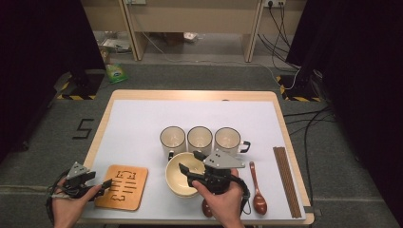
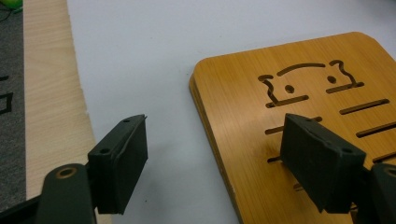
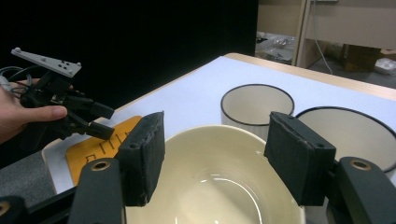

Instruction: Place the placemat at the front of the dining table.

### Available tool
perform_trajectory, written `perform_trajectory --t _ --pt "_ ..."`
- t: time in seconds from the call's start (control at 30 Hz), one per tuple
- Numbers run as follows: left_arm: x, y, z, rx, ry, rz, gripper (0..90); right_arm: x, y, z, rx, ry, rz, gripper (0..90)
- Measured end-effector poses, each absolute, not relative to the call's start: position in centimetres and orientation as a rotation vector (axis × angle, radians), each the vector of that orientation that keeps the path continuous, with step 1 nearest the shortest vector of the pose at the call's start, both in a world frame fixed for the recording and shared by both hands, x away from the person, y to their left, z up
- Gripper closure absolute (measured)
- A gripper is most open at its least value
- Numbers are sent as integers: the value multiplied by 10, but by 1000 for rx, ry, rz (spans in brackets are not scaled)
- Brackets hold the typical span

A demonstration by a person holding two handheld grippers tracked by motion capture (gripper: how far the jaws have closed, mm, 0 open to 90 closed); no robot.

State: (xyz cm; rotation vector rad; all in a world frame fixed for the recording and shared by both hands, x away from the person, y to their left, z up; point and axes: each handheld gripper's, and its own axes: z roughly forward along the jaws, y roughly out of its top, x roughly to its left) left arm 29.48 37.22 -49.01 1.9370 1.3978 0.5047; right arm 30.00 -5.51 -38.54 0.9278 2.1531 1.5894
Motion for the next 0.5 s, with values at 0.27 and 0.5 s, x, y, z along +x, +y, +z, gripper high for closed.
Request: perform_trajectory --t 0.27,0.5 --pt "296 372 -491 1928 1402 491 228 300 -44 -383 913 2167 1605 362" --pt "296 371 -490 1936 1399 475 231 300 -32 -381 888 2178 1625 365"
